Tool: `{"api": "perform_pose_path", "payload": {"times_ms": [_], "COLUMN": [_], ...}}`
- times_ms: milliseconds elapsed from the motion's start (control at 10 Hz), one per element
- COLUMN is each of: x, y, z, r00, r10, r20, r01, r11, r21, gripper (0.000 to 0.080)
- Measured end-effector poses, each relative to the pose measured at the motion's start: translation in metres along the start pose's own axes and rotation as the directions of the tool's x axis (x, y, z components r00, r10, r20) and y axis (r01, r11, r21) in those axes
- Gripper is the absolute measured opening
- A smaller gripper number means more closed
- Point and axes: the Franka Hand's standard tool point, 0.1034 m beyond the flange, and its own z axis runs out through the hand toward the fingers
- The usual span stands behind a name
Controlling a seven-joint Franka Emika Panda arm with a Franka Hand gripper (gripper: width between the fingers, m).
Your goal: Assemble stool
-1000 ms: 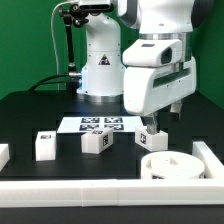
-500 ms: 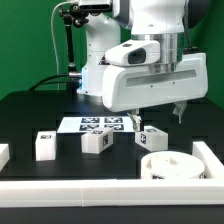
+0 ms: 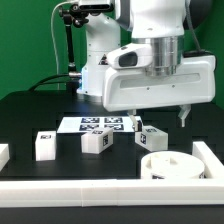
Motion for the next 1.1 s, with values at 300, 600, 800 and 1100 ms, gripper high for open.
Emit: {"api": "perform_pose_path", "payload": {"times_ms": [300, 600, 800, 1100], "x": [-0.004, -0.012, -0.015, -0.02], "y": [0.0, -0.004, -0.007, -0.009], "z": [0.002, 0.003, 0.004, 0.006], "r00": [1.0, 0.983, 0.942, 0.873], "r10": [-0.001, -0.007, -0.009, -0.016], "r20": [0.025, 0.182, 0.335, 0.487], "r01": [0.001, 0.008, 0.003, 0.01], "r11": [1.0, 1.0, 1.0, 1.0], "r21": [-0.001, 0.0, 0.02, 0.015], "gripper": [0.0649, 0.0649, 0.0649, 0.0649]}}
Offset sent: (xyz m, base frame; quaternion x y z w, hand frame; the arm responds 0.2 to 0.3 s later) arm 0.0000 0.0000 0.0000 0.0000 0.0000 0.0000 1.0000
